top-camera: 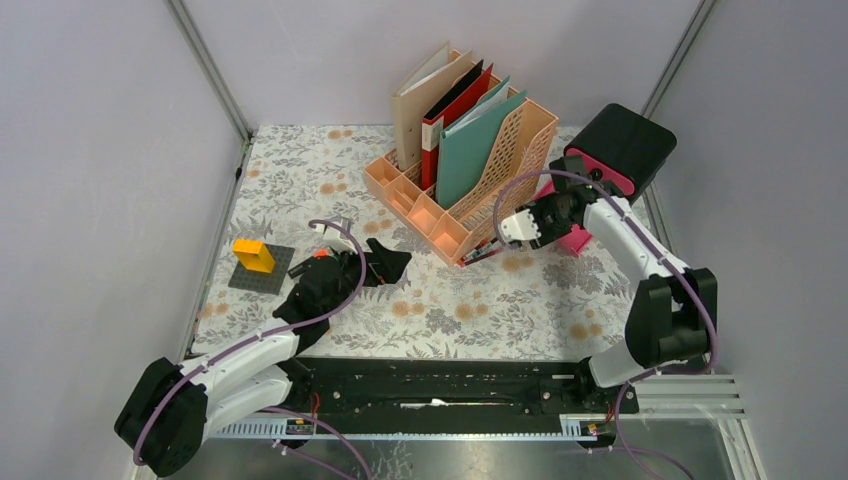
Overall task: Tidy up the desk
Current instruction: Open the drawer in the storage box.
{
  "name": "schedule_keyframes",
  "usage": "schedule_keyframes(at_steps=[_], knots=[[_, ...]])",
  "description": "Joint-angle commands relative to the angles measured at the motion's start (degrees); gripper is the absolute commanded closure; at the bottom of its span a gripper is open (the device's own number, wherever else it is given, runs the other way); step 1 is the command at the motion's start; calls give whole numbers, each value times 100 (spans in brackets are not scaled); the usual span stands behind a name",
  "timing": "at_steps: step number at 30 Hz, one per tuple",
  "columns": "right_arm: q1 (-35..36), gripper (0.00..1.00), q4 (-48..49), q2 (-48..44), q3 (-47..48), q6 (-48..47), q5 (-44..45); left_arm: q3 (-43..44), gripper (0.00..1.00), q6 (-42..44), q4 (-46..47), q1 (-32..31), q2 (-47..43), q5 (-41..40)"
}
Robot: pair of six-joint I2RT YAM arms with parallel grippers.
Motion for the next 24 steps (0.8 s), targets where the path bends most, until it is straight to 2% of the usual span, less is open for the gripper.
schedule_keyframes(at_steps=[1,4,8,13,16,18,21,24], knots=[[-49,42,-533,-427,643,1584,-928,19,1,42,332,29,-56,52],[-219,30,-237,-378,1084,3141,-913,-4,1,53,325,29,-85,38],[-878,18,367,-29,1624,4382,-576,-42,1,47,335,29,-115,46],[-1575,17,642,538,2176,5155,-180,-129,1,35,390,30,-169,47],[-1668,19,856,757,2329,5483,83,-168,1,20,435,29,-158,33],[-1730,16,1030,859,2408,5582,234,-172,1,11,449,32,-162,55],[-1945,11,923,1100,2827,5798,148,-200,1,11,449,38,-188,73],[-2212,10,625,1411,3329,6012,-231,-249,1,-10,479,38,-191,73]])
